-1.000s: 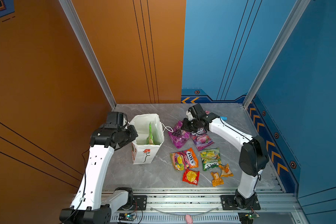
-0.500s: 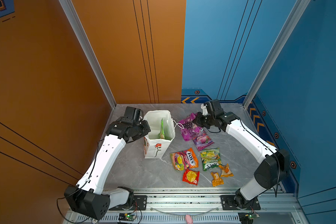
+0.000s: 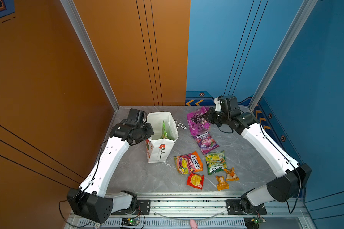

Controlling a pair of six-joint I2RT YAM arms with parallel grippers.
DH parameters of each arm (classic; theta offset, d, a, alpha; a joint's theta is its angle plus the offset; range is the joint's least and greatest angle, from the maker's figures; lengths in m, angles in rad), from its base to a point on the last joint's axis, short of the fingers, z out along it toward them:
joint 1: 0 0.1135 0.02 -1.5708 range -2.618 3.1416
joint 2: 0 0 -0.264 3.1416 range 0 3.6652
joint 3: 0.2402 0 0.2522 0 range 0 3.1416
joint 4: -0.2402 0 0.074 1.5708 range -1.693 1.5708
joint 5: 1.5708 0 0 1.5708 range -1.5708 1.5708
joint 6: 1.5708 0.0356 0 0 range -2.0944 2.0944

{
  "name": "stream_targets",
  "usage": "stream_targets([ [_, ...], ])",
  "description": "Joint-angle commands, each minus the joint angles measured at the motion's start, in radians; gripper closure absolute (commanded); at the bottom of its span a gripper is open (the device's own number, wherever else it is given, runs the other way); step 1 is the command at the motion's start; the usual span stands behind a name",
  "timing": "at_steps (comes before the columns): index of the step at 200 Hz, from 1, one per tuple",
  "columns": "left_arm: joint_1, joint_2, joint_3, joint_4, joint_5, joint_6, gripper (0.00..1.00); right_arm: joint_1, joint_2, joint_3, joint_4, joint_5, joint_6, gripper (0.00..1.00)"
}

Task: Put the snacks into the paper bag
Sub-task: 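Lift the purple candy bag up with the right gripper, then carry the purple candy bag over the paper bag and lower it in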

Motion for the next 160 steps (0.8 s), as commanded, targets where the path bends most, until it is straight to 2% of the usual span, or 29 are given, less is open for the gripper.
stream_targets([
  [1, -0.01, -0.001, 0.033, -0.002, -0.037, 0.018, 1.0, 0.023, -0.08, 0.105, 0.055, 0.065, 0.006, 1.0],
  [55, -0.051, 0.01, 0.048, -0.004, -0.081, 0.015, 1.0, 0.085, -0.048, 0.275, 0.024, 0.077, -0.01, 1.0],
  [100, -0.082, 0.018, 0.062, -0.004, -0.103, 0.008, 1.0, 0.199, 0.012, 0.391, 0.033, 0.089, -0.014, 1.0],
  [160, -0.092, 0.024, 0.075, -0.005, -0.108, 0.009, 1.0, 0.325, 0.082, 0.44, 0.082, 0.083, 0.019, 1.0],
])
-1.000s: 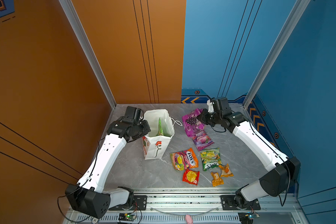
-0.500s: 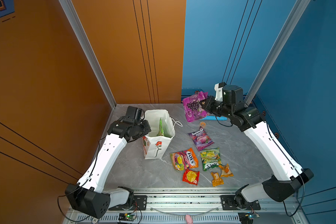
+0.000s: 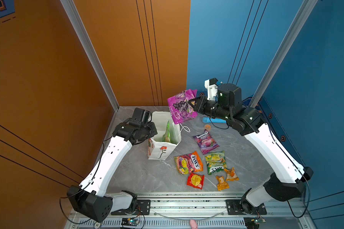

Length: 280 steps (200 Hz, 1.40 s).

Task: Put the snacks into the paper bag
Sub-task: 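Carry the purple candy bag over the paper bag and lower it in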

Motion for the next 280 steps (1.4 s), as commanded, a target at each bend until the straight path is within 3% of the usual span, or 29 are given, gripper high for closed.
stream_targets([
  [1, -0.006, 0.007, 0.037, -0.002, -0.031, 0.007, 1.0, 0.039, 0.007, 0.055, 0.112, 0.013, 0.018, 1.0],
  [82, -0.016, 0.011, 0.04, -0.002, -0.036, -0.005, 1.0, 0.128, 0.046, 0.006, 0.154, 0.04, 0.055, 1.0],
  [203, -0.035, -0.027, 0.012, 0.026, -0.039, -0.093, 1.0, 0.166, 0.061, -0.143, 0.241, 0.074, 0.152, 1.0],
  [280, -0.06, -0.028, 0.004, 0.034, -0.046, -0.094, 1.0, 0.174, 0.126, -0.126, 0.137, 0.157, 0.128, 1.0],
])
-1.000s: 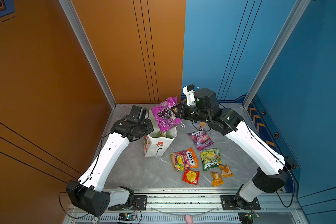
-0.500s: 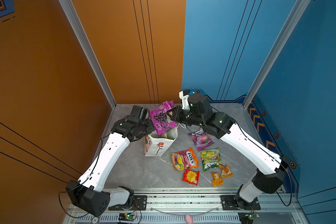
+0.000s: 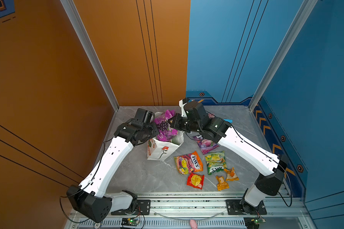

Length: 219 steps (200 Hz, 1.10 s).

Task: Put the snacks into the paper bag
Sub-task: 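Carry the purple candy bag over the paper bag and lower it in, then push the purple candy bag deeper into the paper bag with the right gripper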

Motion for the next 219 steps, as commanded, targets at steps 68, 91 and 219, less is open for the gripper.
stream_targets([
  [68, -0.013, -0.027, -0.013, 0.026, -0.02, -0.008, 1.0, 0.033, 0.07, 0.135, -0.114, 0.192, -0.104, 1.0],
  [91, -0.013, -0.028, -0.016, 0.028, -0.016, -0.006, 1.0, 0.044, 0.101, 0.154, -0.121, 0.178, -0.108, 1.0],
  [219, -0.016, -0.033, -0.031, 0.048, 0.024, -0.013, 1.0, 0.053, 0.22, 0.176, -0.081, 0.049, -0.073, 1.0],
])
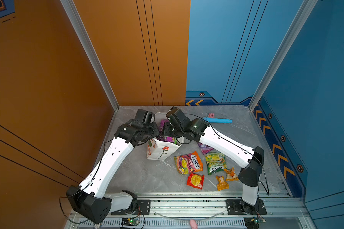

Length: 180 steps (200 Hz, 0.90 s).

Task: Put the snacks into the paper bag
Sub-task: 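Push the purple candy bag deeper into the paper bag with the right gripper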

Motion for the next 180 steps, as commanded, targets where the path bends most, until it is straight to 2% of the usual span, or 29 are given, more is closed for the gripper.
stream_targets([
  [1, -0.01, -0.023, -0.01, 0.023, 0.017, -0.006, 1.0, 0.002, -0.004, 0.056, 0.059, -0.027, 0.009, 1.0],
  [141, -0.011, -0.021, -0.007, 0.023, 0.023, 0.005, 1.0, 0.011, 0.026, -0.017, 0.091, -0.057, 0.008, 1.0],
  [180, -0.012, -0.013, 0.008, 0.023, 0.042, 0.025, 1.0, 0.005, 0.063, -0.008, 0.094, -0.104, -0.005, 1.0],
])
